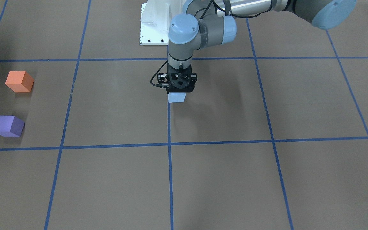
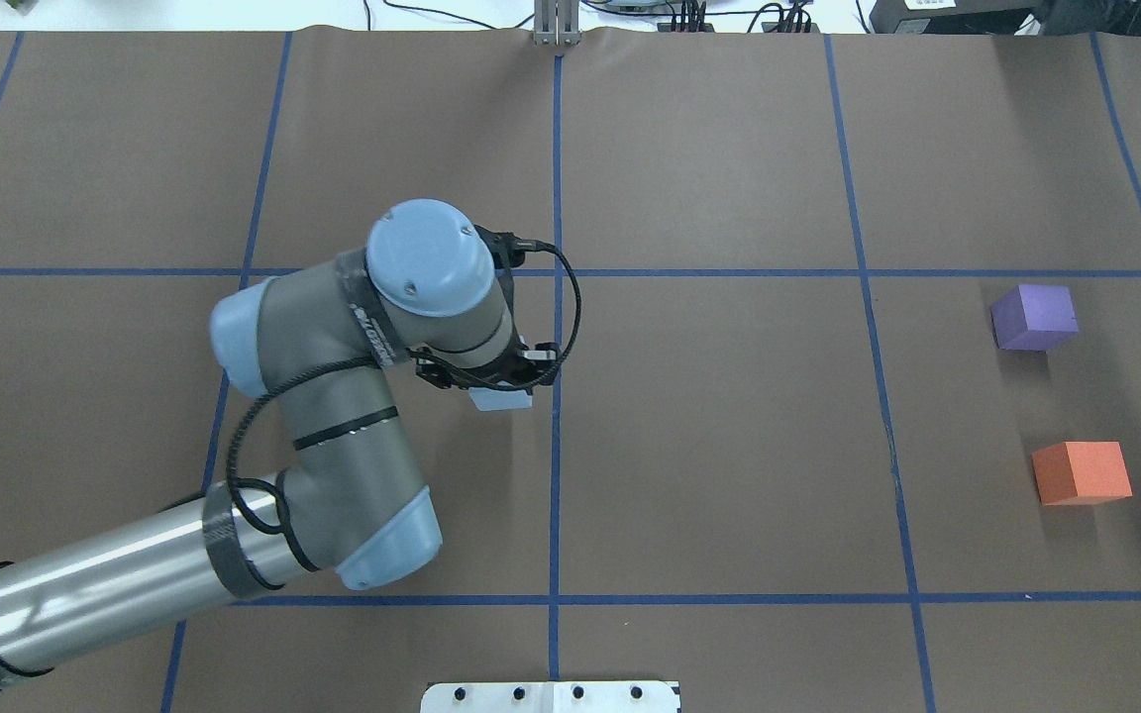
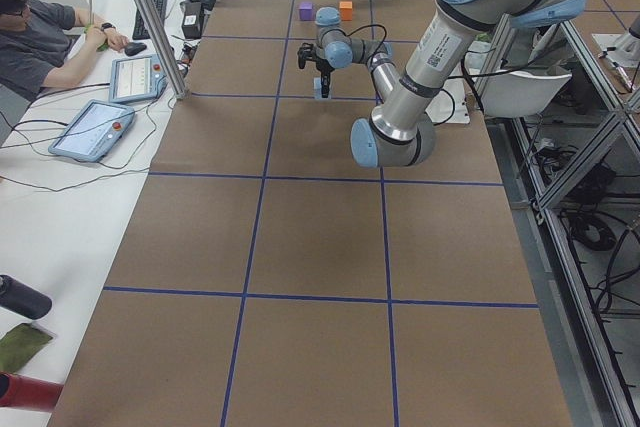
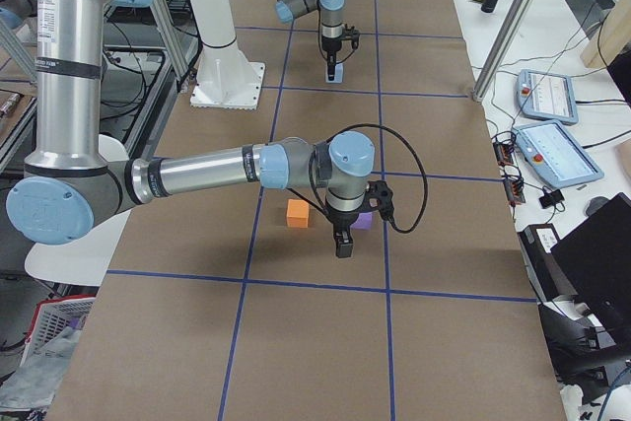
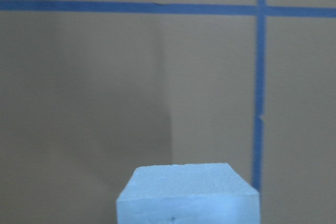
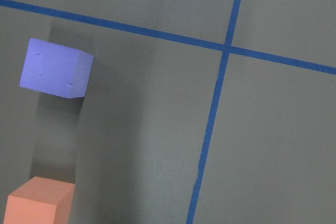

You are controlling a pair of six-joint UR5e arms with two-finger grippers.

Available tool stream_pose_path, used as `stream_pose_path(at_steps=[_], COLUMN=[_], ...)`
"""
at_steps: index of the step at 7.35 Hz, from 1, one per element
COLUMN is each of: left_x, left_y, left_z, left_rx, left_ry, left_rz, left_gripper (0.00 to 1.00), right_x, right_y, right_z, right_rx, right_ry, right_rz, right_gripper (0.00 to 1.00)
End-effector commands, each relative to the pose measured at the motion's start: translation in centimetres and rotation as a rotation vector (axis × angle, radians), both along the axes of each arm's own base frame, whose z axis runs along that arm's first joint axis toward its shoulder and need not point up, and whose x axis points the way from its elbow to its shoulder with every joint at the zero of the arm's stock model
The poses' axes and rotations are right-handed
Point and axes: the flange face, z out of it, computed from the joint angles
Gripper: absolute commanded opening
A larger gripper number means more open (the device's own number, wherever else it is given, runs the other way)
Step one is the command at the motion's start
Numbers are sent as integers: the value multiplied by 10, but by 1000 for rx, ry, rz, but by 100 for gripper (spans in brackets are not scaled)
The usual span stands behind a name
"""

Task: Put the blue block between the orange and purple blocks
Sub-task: 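Carry the light blue cube with the left gripper to the table center and release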

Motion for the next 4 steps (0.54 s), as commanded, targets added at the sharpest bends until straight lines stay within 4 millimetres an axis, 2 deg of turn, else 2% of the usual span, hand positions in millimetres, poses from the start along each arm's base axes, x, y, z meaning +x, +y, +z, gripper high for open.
stream_pose_path(at_steps=[1,2,3,4], left_x=[32,32,33,33], left_y=[13,11,10,10], left_z=[-14,-12,-7,-8], left_rx=[-6,-5,-4,-1], left_ry=[-13,-17,-27,-25], left_rz=[-23,-25,-26,-24], left_gripper=[44,64,92,100], right_x=[-1,-1,-1,-1], right_y=[0,0,0,1], right_z=[1,0,1,1], right_rx=[-3,-2,-3,-5], right_ry=[-1,-1,-1,-1], right_rz=[-1,-1,-1,-1], right_gripper=[100,100,100,100])
